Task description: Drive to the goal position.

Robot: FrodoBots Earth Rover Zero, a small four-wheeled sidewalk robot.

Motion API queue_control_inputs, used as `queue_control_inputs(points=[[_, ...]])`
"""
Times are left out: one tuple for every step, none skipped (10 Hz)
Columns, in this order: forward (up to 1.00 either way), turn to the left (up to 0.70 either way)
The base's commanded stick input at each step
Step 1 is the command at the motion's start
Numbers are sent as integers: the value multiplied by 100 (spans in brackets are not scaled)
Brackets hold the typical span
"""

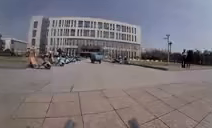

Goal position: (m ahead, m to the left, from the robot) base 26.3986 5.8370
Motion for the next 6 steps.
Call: queue_control_inputs(points=[[100, 0], [100, 0], [100, 0], [100, 0], [100, 0], [100, 0]])
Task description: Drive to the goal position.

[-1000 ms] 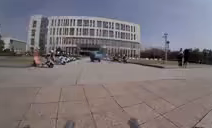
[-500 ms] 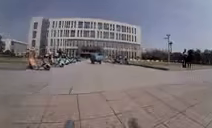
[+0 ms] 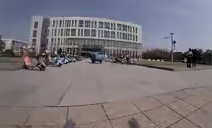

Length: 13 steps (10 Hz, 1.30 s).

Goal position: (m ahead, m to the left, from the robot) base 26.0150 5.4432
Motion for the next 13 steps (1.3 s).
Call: queue_control_inputs(points=[[100, 0], [100, 0], [100, 0], [100, 0], [100, 0], [100, 0], [100, 0], [100, 0], [100, 0], [100, 0], [100, 0], [100, 0], [100, 0]])
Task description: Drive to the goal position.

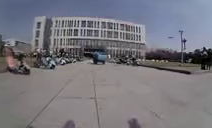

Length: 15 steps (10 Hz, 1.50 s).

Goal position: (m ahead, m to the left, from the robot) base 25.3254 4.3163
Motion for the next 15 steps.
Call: queue_control_inputs(points=[[100, 0], [100, 0], [100, 0], [100, 0], [100, 0], [100, 0], [100, 0], [100, 0], [100, 0], [100, 0], [100, 0], [100, 0], [100, 0], [100, 17], [100, 27]])
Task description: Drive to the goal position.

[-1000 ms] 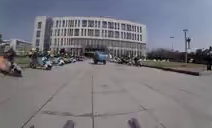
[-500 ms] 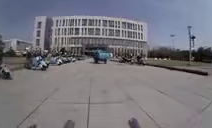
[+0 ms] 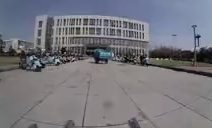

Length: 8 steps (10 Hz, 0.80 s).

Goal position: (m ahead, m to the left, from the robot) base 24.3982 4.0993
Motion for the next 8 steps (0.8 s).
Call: queue_control_inputs(points=[[100, 27], [100, 27], [100, 27], [100, 27], [100, 27], [100, 25], [100, 0], [100, 0]])
